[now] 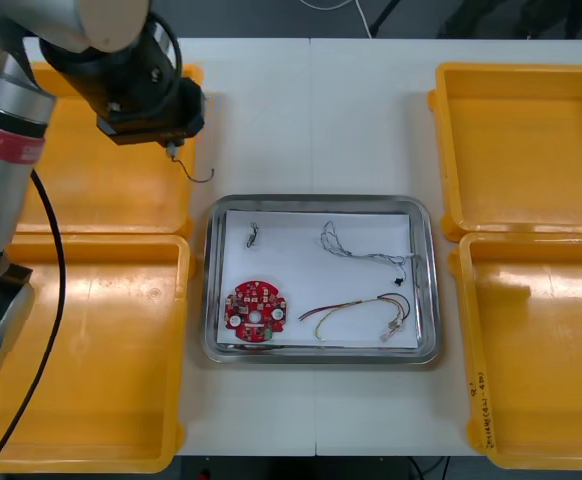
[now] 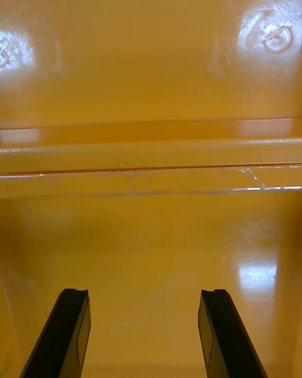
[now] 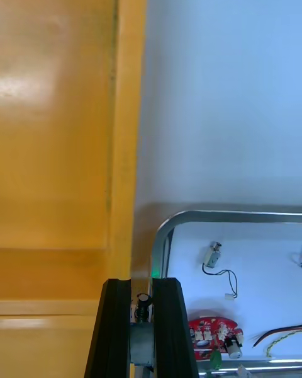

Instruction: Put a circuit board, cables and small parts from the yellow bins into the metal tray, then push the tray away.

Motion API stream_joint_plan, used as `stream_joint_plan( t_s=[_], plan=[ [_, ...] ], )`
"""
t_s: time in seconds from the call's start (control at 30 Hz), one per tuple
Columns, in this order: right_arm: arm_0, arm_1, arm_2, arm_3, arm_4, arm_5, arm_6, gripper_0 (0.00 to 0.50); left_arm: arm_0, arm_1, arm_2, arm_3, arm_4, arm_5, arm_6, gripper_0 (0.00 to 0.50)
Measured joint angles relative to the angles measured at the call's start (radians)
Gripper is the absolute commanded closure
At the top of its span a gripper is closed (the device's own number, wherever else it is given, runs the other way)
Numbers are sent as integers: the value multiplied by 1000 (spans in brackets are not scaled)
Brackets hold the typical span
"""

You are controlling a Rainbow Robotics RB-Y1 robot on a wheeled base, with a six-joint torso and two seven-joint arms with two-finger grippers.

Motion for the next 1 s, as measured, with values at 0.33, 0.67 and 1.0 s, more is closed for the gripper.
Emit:
stream_joint_plan(
  t_s=[0.33,0.67,1.0],
  plan=[
    [0,0,0,0,0,0,0,0,1,-83,-134,-13,-14,-28,284,500],
    [0,0,0,0,0,0,0,0,56,-109,-303,-14,-63,-184,327,500],
    [0,0,0,-1,0,0,-5,0,121,-109,-423,-15,-86,-284,334,500]
  ],
)
